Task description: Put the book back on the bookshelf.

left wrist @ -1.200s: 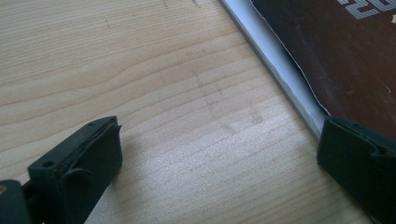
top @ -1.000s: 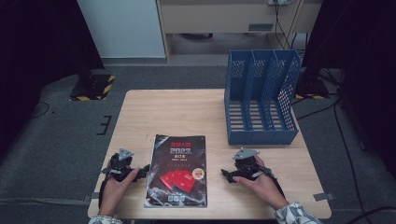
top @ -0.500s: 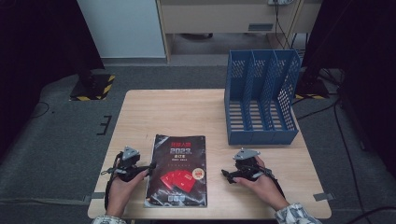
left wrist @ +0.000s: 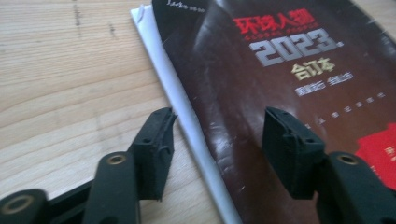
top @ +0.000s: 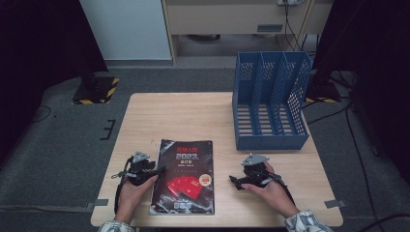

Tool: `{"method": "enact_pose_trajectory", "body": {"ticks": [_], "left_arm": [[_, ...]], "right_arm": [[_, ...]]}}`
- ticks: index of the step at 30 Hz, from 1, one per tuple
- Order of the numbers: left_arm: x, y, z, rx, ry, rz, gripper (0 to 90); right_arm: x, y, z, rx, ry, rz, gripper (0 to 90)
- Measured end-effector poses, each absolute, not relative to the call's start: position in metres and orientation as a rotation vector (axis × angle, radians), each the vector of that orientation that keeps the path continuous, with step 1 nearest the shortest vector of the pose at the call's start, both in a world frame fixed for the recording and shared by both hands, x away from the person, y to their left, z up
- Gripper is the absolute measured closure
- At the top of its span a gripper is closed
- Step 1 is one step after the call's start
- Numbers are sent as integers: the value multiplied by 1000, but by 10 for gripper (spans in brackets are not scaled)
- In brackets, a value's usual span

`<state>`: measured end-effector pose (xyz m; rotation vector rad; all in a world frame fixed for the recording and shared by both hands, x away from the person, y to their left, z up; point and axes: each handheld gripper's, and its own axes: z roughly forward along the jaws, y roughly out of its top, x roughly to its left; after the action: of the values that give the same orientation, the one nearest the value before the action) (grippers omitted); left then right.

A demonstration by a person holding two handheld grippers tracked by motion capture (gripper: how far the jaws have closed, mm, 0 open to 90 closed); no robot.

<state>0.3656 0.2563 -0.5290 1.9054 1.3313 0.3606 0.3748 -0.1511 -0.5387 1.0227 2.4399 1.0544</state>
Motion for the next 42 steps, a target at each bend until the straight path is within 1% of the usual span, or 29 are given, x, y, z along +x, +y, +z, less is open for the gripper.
{"method": "enact_pose_trajectory", "body": {"ticks": [1, 5, 15, 21, 23, 25, 27, 30, 32, 34, 36, 40, 42], "left_arm": [[366, 256, -529, 1918, 1325, 376, 491], [365, 260, -529, 1892, 1340, 356, 548], [360, 263, -523, 1866, 1321, 345, 571], [356, 261, -518, 1864, 1310, 369, 574], [358, 260, -519, 1862, 1303, 332, 577], [359, 258, -521, 1868, 1298, 325, 578], [360, 254, -523, 1901, 1286, 327, 567], [361, 254, -520, 1921, 1300, 417, 539], [362, 258, -521, 1905, 1327, 431, 495], [363, 259, -522, 1902, 1342, 424, 461], [365, 260, -525, 1918, 1358, 412, 454], [370, 255, -528, 1929, 1328, 371, 454], [370, 253, -528, 1941, 1323, 381, 460]], "right_arm": [[375, -151, -539, 1023, 2440, 1055, 111], [375, -151, -539, 1022, 2440, 1055, 111], [375, -151, -539, 1019, 2443, 1056, 109], [374, -151, -539, 1017, 2445, 1056, 109], [374, -151, -539, 1017, 2443, 1058, 109], [374, -151, -539, 1018, 2442, 1058, 109], [374, -151, -539, 1018, 2444, 1057, 109], [374, -151, -539, 1015, 2446, 1057, 109], [374, -151, -539, 1015, 2444, 1058, 109], [374, -151, -539, 1014, 2444, 1058, 109], [374, -151, -539, 1015, 2443, 1058, 108], [373, -146, -539, 999, 2454, 1061, 113], [371, -141, -537, 983, 2469, 1066, 156]]}}
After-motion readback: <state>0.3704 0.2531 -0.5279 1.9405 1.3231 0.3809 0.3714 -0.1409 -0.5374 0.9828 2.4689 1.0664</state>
